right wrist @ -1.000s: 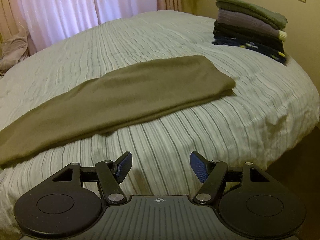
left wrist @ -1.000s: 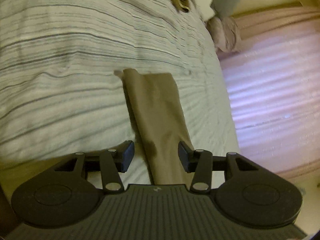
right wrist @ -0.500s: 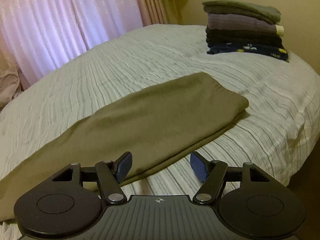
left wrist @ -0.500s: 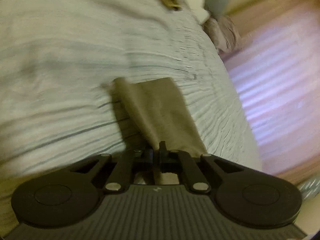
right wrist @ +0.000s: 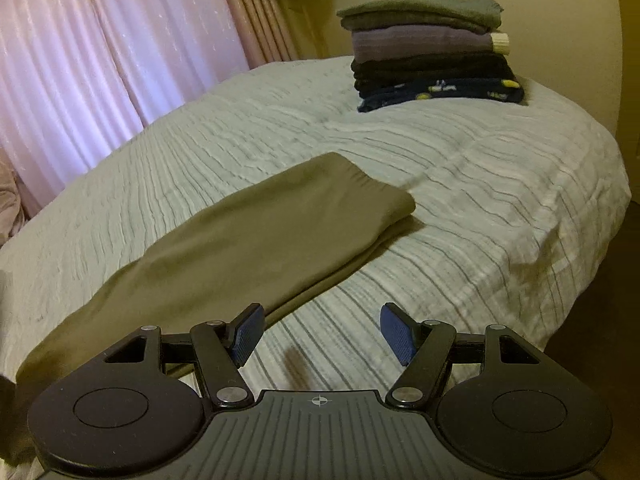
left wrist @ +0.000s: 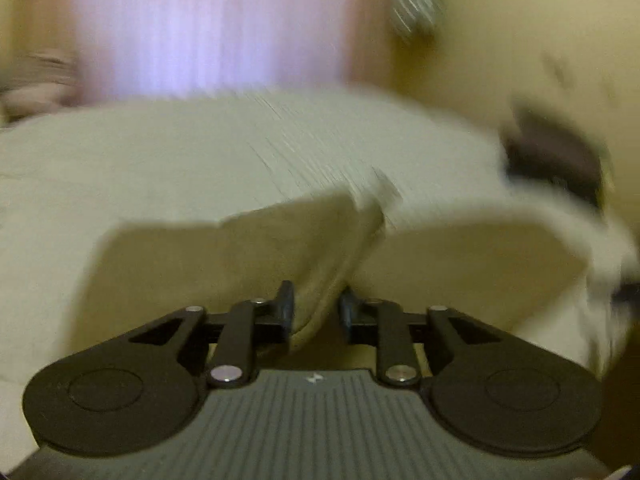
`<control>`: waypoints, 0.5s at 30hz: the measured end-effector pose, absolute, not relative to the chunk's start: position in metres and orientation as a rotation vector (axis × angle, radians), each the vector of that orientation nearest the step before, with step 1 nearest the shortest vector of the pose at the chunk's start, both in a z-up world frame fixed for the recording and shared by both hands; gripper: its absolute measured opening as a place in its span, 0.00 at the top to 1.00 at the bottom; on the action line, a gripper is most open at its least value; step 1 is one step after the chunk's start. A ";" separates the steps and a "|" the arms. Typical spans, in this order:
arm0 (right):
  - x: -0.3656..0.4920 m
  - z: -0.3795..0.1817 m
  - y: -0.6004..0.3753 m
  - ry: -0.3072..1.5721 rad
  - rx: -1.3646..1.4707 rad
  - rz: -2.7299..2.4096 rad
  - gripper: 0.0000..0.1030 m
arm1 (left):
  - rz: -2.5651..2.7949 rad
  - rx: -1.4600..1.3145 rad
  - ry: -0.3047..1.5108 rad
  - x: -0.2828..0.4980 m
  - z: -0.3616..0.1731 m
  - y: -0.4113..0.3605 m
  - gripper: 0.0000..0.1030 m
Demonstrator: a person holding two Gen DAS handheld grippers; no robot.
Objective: Fold clothes
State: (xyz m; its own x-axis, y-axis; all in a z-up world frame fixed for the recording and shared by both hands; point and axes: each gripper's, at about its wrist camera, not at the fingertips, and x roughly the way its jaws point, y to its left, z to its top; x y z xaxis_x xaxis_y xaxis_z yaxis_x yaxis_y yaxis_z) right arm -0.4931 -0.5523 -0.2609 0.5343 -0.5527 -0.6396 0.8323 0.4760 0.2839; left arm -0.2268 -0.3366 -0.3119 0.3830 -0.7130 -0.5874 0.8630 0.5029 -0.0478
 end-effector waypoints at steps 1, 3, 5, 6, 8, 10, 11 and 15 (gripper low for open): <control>-0.495 -0.260 -0.552 0.505 0.626 -0.890 0.34 | -1.015 0.341 0.618 -0.237 -0.323 -0.345 0.78; -0.498 -0.256 -0.551 0.494 0.630 -0.880 0.34 | -1.009 0.404 0.609 -0.253 -0.335 -0.349 0.79; -0.502 -0.252 -0.548 0.475 0.623 -0.866 0.34 | -1.030 0.399 0.587 -0.262 -0.330 -0.340 0.73; -0.501 -0.252 -0.548 0.466 0.625 -0.852 0.34 | -1.052 0.363 0.610 -0.255 -0.325 -0.332 0.69; -0.496 -0.251 -0.546 0.441 0.655 -0.792 0.34 | -1.095 0.257 0.646 -0.244 -0.314 -0.309 0.68; -0.487 -0.250 -0.543 0.392 0.746 -0.651 0.34 | -1.096 0.177 0.656 -0.239 -0.300 -0.286 0.70; -0.481 -0.251 -0.541 0.359 0.831 -0.546 0.34 | -1.087 0.153 0.663 -0.236 -0.296 -0.275 0.70; -0.442 -0.276 -0.537 0.323 1.218 -0.219 0.35 | -1.018 0.055 0.694 -0.207 -0.286 -0.238 0.74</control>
State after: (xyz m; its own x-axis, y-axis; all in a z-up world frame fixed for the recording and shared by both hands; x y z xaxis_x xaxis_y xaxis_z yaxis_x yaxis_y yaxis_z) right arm -0.4418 -0.5367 -0.2760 0.9336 0.0079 -0.3581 0.3352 0.3329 0.8814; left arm -0.2071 -0.2375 -0.2862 0.3322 -0.7622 -0.5556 0.7956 0.5429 -0.2690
